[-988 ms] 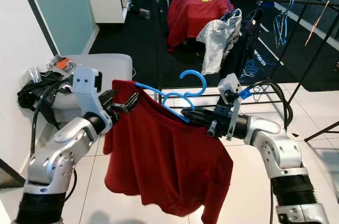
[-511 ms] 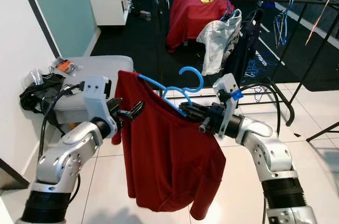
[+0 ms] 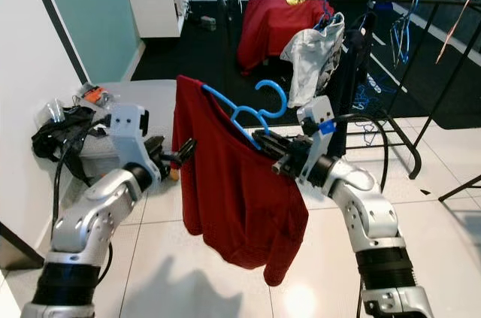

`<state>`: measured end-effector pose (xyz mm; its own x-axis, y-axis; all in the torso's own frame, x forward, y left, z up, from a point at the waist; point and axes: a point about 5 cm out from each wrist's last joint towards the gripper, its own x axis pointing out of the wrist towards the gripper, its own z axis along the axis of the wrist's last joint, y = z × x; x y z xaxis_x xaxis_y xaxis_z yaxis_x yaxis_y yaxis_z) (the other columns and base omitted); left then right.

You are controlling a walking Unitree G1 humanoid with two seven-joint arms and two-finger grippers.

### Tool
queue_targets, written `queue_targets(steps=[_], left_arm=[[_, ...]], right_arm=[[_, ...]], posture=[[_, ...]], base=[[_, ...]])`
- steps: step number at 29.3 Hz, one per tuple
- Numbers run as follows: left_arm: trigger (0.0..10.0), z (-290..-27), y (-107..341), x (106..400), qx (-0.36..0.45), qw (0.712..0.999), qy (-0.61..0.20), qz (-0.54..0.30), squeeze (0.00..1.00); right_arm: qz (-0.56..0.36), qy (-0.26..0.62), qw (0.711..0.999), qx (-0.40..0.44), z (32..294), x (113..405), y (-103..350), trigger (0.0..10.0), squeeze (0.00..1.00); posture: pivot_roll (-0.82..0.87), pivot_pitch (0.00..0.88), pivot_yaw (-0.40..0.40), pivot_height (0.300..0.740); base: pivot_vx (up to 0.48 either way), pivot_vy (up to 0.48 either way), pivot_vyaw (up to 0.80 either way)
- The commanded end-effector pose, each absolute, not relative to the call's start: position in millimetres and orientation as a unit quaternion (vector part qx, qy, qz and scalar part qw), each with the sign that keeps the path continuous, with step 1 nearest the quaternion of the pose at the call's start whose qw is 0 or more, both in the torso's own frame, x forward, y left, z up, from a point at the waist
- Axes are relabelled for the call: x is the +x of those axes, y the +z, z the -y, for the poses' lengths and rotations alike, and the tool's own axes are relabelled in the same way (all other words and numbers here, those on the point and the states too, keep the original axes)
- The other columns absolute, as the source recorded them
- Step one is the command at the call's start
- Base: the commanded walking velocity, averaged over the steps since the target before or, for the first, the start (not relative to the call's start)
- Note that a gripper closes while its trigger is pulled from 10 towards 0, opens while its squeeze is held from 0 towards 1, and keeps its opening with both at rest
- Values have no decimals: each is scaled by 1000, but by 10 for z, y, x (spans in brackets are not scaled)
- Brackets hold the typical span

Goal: Hang hanger

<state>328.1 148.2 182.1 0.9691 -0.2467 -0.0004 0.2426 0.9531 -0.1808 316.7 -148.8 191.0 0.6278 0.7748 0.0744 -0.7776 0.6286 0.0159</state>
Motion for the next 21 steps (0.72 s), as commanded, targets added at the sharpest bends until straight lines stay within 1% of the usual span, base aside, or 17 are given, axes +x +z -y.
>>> queue_targets(steps=[1, 5, 10, 15, 18, 21], left_arm=[[10000, -1495, 1823, 3316, -96, 988, -120, -8, 0], [10000, -1480, 1841, 3342, -102, 988, -120, -4, 0], [10000, -1393, 1850, 3361, -96, 985, -147, 2, 0], [10000, -1377, 1840, 3377, -87, 985, -148, 5, 0], [10000, -1364, 1895, 3420, -77, 987, -139, 27, 0], [10000, -1348, 1908, 3429, -76, 986, -142, 31, 0]], right_arm=[[44, 440, 897, 21, 1447, 3130, 1956, 10000, 0], [44, 441, 896, 20, 1429, 3118, 1942, 10000, 0], [45, 440, 897, 24, 1398, 3096, 1935, 10000, 0], [45, 442, 895, 27, 1376, 3083, 1935, 10000, 0], [44, 451, 891, 31, 1326, 3063, 1936, 10000, 0], [44, 452, 890, 31, 1315, 3059, 1935, 10000, 0]], posture=[[-72, 16, 25, 740], [-73, 21, 30, 740], [-81, 30, 40, 740], [-80, 32, 40, 740], [-80, 32, 42, 740], [-80, 32, 42, 740]], base=[[0, 0, 0], [0, 0, 0], [0, 0, 0], [0, 0, 0], [0, 0, 0], [0, 0, 0]])
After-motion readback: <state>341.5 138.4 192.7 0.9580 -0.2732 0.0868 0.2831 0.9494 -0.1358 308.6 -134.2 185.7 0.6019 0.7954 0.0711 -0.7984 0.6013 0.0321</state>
